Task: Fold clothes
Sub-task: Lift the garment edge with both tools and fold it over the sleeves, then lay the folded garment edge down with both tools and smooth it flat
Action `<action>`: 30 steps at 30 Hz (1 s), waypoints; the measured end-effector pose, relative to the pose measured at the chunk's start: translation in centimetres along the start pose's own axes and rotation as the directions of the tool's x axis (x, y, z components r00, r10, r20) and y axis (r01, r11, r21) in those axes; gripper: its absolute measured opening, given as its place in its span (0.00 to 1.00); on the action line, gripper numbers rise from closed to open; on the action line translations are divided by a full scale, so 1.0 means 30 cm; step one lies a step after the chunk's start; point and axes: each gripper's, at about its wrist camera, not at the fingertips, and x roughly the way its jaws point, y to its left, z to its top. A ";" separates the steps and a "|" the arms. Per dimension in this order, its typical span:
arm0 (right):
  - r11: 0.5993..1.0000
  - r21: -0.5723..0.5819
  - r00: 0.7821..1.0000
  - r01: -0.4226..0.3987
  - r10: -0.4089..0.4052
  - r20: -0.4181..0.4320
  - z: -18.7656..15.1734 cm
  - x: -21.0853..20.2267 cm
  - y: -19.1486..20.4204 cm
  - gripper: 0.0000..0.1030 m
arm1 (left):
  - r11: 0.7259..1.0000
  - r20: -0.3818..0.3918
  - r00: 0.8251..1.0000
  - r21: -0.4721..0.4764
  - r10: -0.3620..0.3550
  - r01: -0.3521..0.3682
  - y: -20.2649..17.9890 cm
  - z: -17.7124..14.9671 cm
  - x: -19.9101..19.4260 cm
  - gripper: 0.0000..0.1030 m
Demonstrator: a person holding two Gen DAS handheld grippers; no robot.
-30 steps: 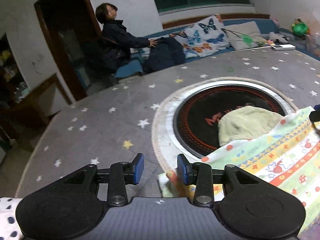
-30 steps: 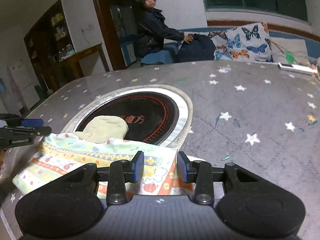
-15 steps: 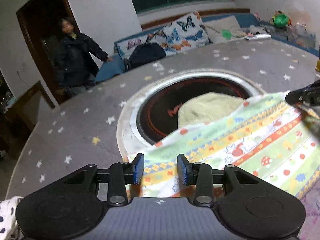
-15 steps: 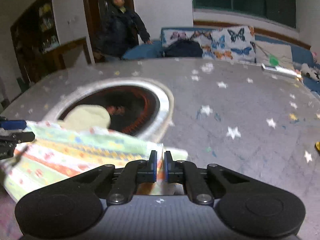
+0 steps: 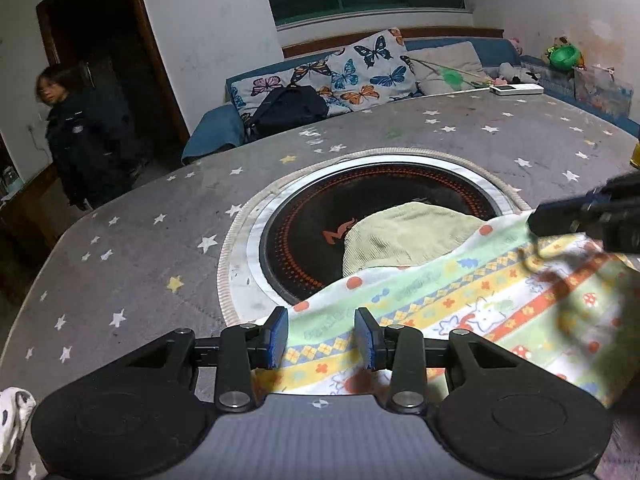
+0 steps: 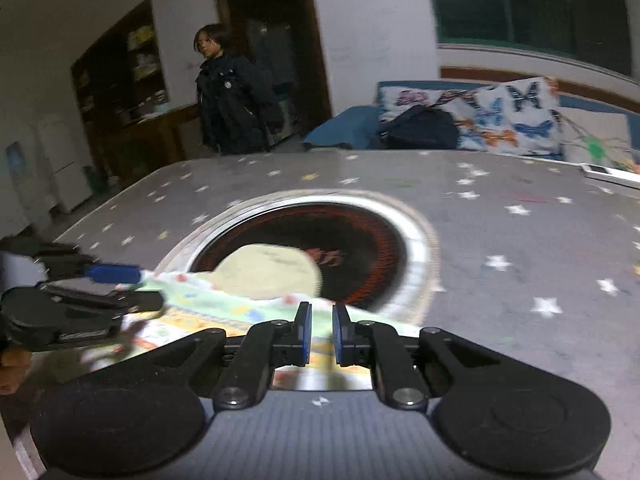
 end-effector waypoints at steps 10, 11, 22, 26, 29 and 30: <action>0.999 0.030 0.998 0.038 -0.036 -0.060 -0.021 0.079 -0.021 0.11 | 0.997 -0.020 1.000 -0.077 -0.019 0.017 0.044 -0.005 0.028 0.39; 0.999 0.029 0.998 0.040 -0.039 -0.055 -0.018 0.074 -0.020 0.14 | 0.997 -0.014 1.000 -0.079 -0.025 0.024 0.038 -0.002 0.022 0.39; 1.000 -0.003 0.998 -0.030 0.030 -0.061 -0.038 0.057 0.052 0.35 | 0.999 -0.006 0.999 -0.035 -0.037 0.036 -0.068 -0.015 -0.011 0.45; 1.000 0.000 0.997 -0.031 0.031 -0.064 -0.061 0.027 0.047 0.36 | 0.998 -0.004 0.999 -0.048 -0.032 0.032 -0.066 -0.020 -0.026 0.45; 0.999 0.008 0.998 -0.036 0.036 -0.060 -0.073 0.000 0.043 0.39 | 0.998 -0.002 1.000 -0.059 -0.026 0.025 -0.074 -0.022 -0.043 0.46; 0.999 0.010 0.998 -0.039 0.040 -0.056 -0.075 -0.009 0.044 0.40 | 0.998 -0.002 1.000 -0.062 -0.024 0.023 -0.079 -0.024 -0.048 0.46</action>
